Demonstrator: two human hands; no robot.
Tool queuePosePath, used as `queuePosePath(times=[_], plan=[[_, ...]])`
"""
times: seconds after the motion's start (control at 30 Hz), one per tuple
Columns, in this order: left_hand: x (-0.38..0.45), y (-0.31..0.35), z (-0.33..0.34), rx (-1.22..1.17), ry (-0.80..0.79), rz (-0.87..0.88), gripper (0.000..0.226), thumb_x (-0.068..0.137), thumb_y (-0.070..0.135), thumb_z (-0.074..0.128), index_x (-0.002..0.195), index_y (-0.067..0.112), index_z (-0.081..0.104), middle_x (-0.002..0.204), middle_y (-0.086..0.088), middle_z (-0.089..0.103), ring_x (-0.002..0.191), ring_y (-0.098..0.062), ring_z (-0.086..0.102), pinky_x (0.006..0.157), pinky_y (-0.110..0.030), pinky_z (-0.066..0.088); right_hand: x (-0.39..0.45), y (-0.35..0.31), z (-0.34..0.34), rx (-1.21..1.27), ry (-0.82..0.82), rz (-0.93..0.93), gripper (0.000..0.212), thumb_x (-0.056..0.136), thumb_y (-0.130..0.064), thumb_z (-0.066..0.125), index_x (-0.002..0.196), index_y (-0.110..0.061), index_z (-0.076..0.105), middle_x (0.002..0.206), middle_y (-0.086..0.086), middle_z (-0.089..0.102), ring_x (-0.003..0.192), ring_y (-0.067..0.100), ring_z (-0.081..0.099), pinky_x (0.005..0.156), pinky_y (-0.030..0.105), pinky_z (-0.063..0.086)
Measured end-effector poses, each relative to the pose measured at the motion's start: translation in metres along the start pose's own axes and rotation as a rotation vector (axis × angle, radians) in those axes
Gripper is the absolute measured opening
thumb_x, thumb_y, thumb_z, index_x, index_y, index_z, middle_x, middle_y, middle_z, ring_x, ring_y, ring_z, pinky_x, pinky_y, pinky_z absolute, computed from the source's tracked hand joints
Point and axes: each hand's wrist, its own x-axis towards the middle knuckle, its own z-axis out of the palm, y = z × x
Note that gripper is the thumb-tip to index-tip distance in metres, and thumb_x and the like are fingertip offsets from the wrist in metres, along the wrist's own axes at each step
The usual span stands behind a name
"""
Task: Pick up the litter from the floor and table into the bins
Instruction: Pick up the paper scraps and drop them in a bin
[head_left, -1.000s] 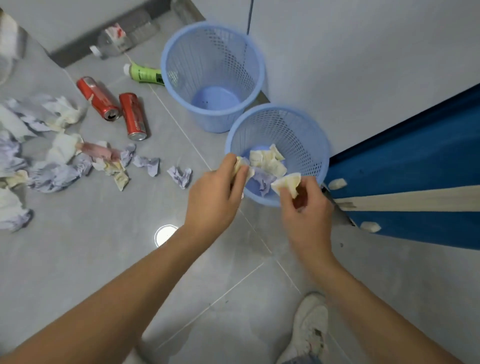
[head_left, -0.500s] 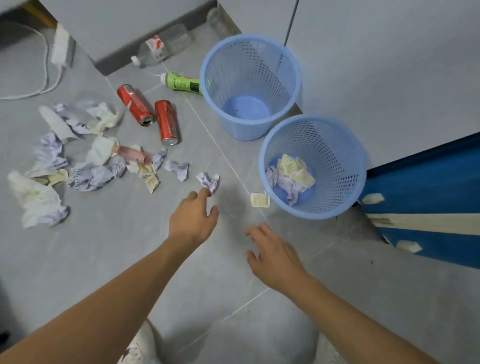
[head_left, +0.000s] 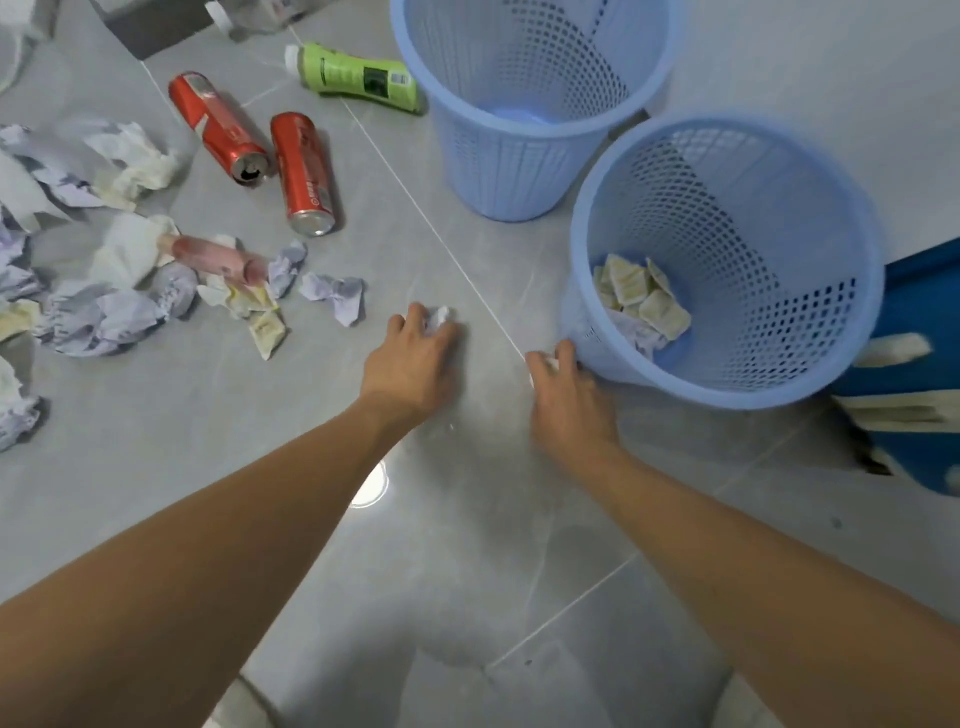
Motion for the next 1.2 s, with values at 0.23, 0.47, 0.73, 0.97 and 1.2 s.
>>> queuePosePath(times=[0.23, 0.47, 0.73, 0.97, 1.2], plan=[[-0.051, 0.023, -0.016, -0.346, 0.042, 0.025, 0.02, 0.084, 0.019, 0.068, 0.101, 0.012, 0.06, 0.112, -0.005, 0.042, 0.094, -0.027, 0.051, 0.075, -0.045, 0.052, -0.076, 0.025, -0.038, 0.146, -0.139, -0.167, 0.023, 0.091, -0.002, 0.053, 0.111, -0.013, 0.049, 0.113, 0.012, 0.044, 0.076, 0.039, 0.059, 0.064, 0.046, 0.05], [-0.091, 0.142, -0.153, -0.809, 0.378, 0.232, 0.054, 0.081, 0.025, 0.074, 0.128, 0.031, 0.049, 0.119, 0.011, 0.045, 0.105, -0.006, 0.055, 0.079, -0.011, 0.046, -0.14, 0.062, -0.188, 0.693, 0.332, 0.0, 0.019, 0.095, -0.012, 0.062, 0.094, -0.028, 0.052, 0.096, -0.012, 0.047, 0.072, 0.011, 0.058, 0.06, 0.018, 0.045], [-0.028, 0.22, -0.227, -0.541, -0.019, 0.077, 0.103, 0.073, 0.043, 0.083, 0.156, 0.034, 0.023, 0.148, 0.001, 0.039, 0.128, -0.023, 0.052, 0.094, -0.044, 0.052, -0.062, 0.113, -0.277, 0.745, 0.313, 0.297, 0.027, 0.093, -0.021, 0.069, 0.118, -0.02, 0.059, 0.119, 0.0, 0.049, 0.081, 0.025, 0.069, 0.079, 0.046, 0.059], [-0.134, 0.148, -0.238, -0.379, 0.103, 0.008, 0.055, 0.085, 0.044, 0.066, 0.134, 0.035, 0.041, 0.123, 0.008, 0.046, 0.111, -0.016, 0.055, 0.069, -0.032, 0.051, -0.11, 0.068, -0.293, 0.681, 0.216, 0.159, 0.029, 0.086, -0.012, 0.069, 0.108, -0.029, 0.06, 0.116, -0.007, 0.057, 0.073, -0.001, 0.062, 0.063, 0.022, 0.049], [-0.269, 0.027, -0.319, -0.449, 0.09, -0.34, 0.041, 0.088, 0.037, 0.066, 0.126, 0.031, 0.051, 0.116, 0.01, 0.056, 0.106, -0.011, 0.058, 0.072, -0.029, 0.047, -0.199, -0.039, -0.335, 0.672, -0.123, 0.075, 0.027, 0.083, -0.008, 0.07, 0.087, -0.034, 0.062, 0.083, -0.013, 0.067, 0.073, 0.004, 0.064, 0.068, 0.038, 0.055]])
